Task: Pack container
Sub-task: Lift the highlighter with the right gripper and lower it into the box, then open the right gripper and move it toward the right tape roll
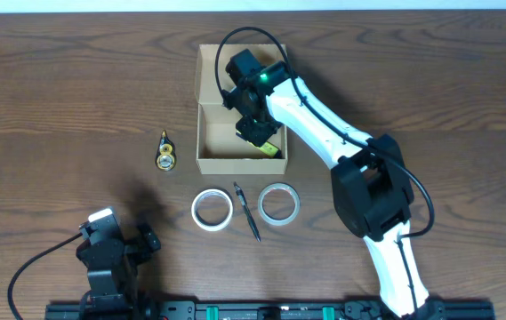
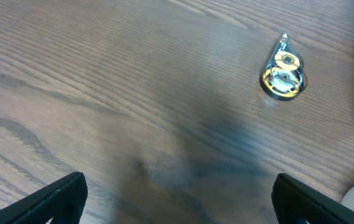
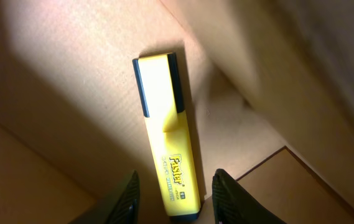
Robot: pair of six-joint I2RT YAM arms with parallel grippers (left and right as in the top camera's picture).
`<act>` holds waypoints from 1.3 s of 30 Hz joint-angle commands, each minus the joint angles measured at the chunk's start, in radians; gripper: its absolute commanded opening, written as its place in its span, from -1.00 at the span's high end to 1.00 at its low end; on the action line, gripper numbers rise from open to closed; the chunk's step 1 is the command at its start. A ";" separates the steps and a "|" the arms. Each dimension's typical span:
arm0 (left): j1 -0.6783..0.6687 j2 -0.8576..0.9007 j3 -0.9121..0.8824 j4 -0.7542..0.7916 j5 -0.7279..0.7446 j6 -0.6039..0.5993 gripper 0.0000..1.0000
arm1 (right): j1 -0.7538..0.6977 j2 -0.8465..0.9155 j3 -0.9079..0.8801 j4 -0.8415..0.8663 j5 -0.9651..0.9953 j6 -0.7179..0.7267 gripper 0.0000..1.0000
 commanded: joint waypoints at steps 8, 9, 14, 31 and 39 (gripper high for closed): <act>0.002 -0.005 -0.013 -0.007 -0.010 0.015 -0.91 | 0.006 0.001 0.332 -0.142 0.006 0.008 0.09; 0.002 -0.005 -0.013 -0.007 -0.010 0.015 -0.91 | 0.006 0.001 0.365 -0.175 0.006 0.014 0.06; 0.002 -0.005 -0.013 -0.007 -0.010 0.015 -0.91 | 0.006 -0.011 0.515 -0.369 0.003 0.089 -0.99; 0.002 -0.005 -0.013 -0.007 -0.010 0.015 -0.91 | -0.119 -0.419 0.332 -0.571 0.002 0.103 -0.98; 0.002 -0.005 -0.013 -0.007 -0.010 0.015 -0.91 | -0.156 -0.939 -0.464 -0.287 -0.080 0.161 -0.98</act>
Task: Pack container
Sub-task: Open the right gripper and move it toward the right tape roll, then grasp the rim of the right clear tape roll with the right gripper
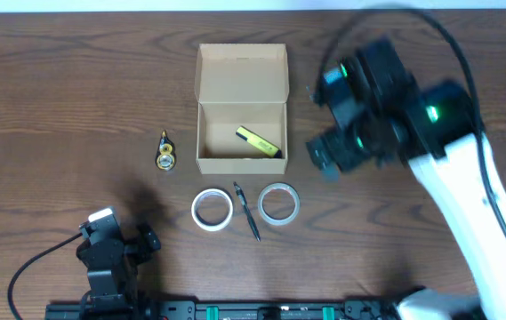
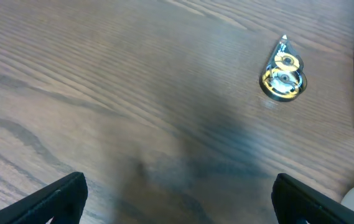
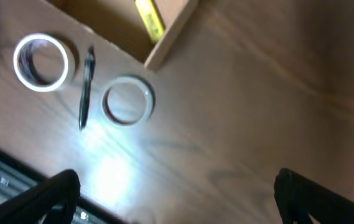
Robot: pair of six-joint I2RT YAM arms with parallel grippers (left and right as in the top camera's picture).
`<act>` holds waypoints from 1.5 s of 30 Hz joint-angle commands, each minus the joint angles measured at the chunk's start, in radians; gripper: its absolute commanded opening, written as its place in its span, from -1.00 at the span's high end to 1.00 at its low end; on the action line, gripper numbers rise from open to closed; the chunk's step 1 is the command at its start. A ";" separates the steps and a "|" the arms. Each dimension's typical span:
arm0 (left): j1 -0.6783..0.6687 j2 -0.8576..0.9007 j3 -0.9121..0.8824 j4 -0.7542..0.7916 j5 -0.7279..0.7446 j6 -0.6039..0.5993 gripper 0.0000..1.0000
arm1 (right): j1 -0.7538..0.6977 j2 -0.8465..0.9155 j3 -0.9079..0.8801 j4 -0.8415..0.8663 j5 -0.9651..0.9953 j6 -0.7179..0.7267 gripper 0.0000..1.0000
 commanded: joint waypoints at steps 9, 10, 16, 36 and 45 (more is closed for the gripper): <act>0.002 -0.004 -0.013 -0.008 -0.010 0.015 -0.91 | 0.068 -0.185 -0.633 0.309 -0.053 0.390 -0.99; 0.002 -0.004 -0.013 -0.008 -0.010 0.015 -0.91 | 0.083 -0.174 -0.657 0.342 -0.045 0.417 -0.99; 0.002 -0.004 -0.013 -0.008 -0.010 0.015 -0.91 | 0.193 0.022 -0.707 0.488 0.079 0.607 -0.98; 0.002 -0.004 -0.013 -0.008 -0.010 0.015 -0.91 | 0.216 0.197 -0.707 0.677 0.134 0.843 -0.52; 0.002 -0.004 -0.013 -0.008 -0.010 0.015 -0.91 | 0.215 0.277 -0.708 0.712 0.126 0.858 -0.38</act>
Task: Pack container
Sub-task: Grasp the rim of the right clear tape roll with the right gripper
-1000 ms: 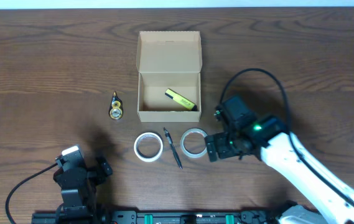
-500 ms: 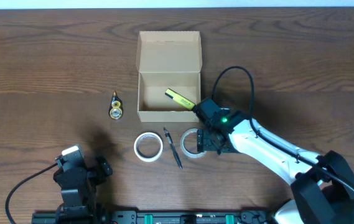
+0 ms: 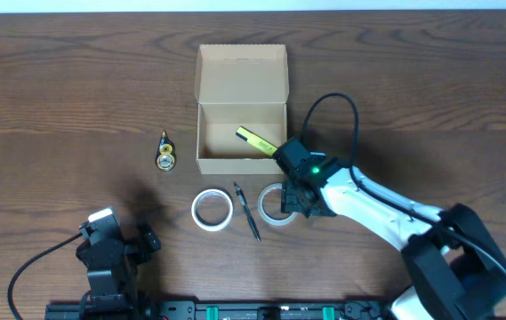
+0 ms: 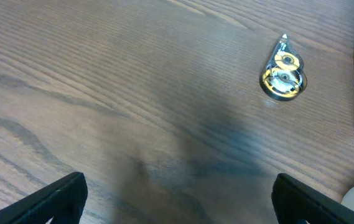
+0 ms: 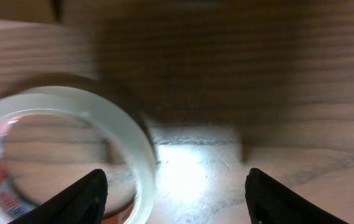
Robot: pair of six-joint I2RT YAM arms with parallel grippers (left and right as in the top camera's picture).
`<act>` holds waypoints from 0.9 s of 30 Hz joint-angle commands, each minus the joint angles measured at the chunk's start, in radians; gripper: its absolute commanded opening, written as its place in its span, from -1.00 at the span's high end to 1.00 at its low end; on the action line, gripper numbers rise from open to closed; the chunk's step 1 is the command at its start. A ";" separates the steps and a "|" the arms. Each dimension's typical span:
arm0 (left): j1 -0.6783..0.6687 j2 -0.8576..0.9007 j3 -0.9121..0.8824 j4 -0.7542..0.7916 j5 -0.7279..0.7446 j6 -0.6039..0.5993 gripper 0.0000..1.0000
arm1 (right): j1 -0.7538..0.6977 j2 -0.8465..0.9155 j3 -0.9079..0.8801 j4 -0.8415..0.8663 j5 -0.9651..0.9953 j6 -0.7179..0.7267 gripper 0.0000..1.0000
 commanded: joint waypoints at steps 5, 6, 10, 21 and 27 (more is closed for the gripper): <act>0.002 -0.004 -0.013 -0.007 -0.010 0.014 -0.91 | 0.010 0.021 -0.003 0.018 0.011 0.033 0.33; 0.002 -0.004 -0.013 -0.007 -0.010 0.014 -0.91 | 0.010 0.021 -0.003 0.020 0.011 0.036 0.48; 0.002 -0.004 -0.013 -0.007 -0.010 0.014 -0.91 | 0.010 0.021 -0.003 0.023 0.011 0.035 0.88; 0.002 -0.004 -0.013 -0.007 -0.010 0.014 -0.91 | 0.011 -0.042 0.022 -0.138 0.023 0.030 0.97; 0.002 -0.004 -0.013 -0.007 -0.010 0.014 -0.91 | 0.048 -0.208 0.023 -0.247 0.042 0.028 0.97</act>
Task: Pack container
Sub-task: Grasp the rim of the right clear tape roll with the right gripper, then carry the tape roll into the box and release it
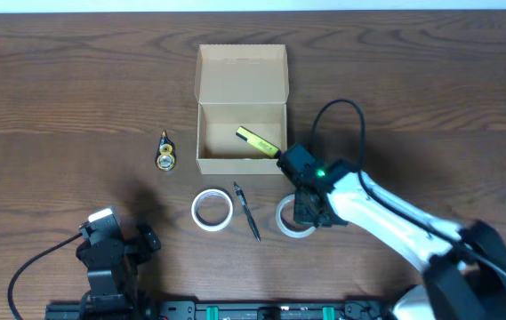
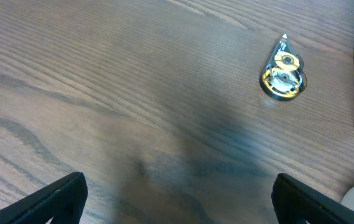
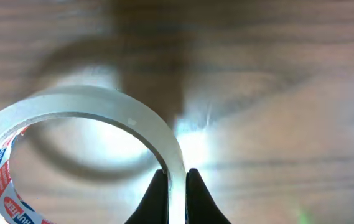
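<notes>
The open cardboard box stands at the middle back with a yellow highlighter inside. My right gripper is shut on the rim of a clear tape roll, which hangs a little above the table. A white tape roll and a black pen lie in front of the box. A correction tape dispenser lies left of the box. My left gripper stands open over bare wood near the front left, far from all of them.
The wooden table spreads around the box. The box's flap stands open at the back. A black rail runs along the front edge.
My right gripper was open beside the clear tape roll; now it is shut on the roll's rim, and the roll has shifted slightly right and toward the front. The left arm is unchanged.
My right gripper was inside the box, open over the yellow highlighter lying there. Then it was high to the right of the box. Then it stood open at the clear tape roll, and now it grips that roll. The left arm stayed still throughout.
</notes>
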Robot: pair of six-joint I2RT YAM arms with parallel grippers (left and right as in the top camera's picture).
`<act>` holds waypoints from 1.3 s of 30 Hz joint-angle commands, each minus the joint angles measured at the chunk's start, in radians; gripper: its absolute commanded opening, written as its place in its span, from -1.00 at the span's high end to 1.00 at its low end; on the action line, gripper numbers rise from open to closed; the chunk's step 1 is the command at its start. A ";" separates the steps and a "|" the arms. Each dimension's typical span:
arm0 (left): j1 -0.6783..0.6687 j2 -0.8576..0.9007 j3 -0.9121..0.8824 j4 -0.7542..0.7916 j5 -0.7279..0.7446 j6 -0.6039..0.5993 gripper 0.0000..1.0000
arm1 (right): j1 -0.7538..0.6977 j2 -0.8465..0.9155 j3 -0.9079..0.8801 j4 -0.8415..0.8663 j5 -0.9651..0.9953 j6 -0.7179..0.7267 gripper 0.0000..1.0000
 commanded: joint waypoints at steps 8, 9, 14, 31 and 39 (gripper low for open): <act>0.002 -0.004 -0.013 -0.007 -0.010 0.014 -0.91 | 0.015 -0.183 0.231 -0.114 0.068 -0.297 0.97; 0.002 -0.004 -0.013 -0.007 -0.010 0.014 -0.91 | 0.010 -0.176 0.275 -0.123 0.087 -0.336 0.97; 0.002 -0.004 -0.013 -0.006 -0.010 0.014 -0.91 | -0.037 -0.016 0.550 -0.072 0.129 -0.642 0.97; 0.002 -0.004 -0.013 -0.007 -0.010 0.014 -0.91 | -0.090 0.338 0.714 0.112 0.079 -1.029 0.97; 0.002 -0.004 -0.013 -0.007 -0.010 0.014 -0.91 | -0.087 0.394 0.713 0.134 0.037 -1.049 0.97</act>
